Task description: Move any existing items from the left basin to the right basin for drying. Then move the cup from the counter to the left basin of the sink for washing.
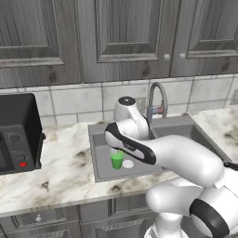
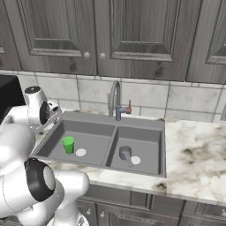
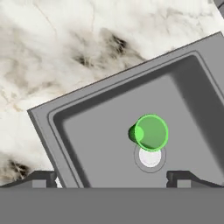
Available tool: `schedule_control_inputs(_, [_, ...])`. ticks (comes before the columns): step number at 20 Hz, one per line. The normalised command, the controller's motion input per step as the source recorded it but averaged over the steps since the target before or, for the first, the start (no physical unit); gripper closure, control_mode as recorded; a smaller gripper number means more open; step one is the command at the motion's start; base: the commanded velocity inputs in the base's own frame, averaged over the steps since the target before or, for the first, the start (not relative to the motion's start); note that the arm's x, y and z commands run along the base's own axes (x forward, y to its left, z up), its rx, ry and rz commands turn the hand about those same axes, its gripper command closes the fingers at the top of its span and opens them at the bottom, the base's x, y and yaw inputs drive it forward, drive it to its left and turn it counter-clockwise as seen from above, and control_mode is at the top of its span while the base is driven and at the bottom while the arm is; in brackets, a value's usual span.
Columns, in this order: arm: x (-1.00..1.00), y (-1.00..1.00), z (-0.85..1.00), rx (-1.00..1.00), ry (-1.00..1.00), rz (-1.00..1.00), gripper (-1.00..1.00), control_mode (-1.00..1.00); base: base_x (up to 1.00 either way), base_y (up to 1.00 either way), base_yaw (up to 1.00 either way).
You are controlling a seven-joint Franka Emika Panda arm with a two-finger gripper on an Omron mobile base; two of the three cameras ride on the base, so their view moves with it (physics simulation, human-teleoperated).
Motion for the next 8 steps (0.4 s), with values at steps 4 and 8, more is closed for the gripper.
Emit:
schedule_control_inputs(4, [-0.5,0.07,0.38,0.0,0.0,-0.02,-1.0,-1.0,0.0,0.0,0.0])
schedule_control_inputs(8, [-0.54,0.08,0.4,0.0,0.0,-0.02,-1.0,-1.0,0.0,0.0,0.0])
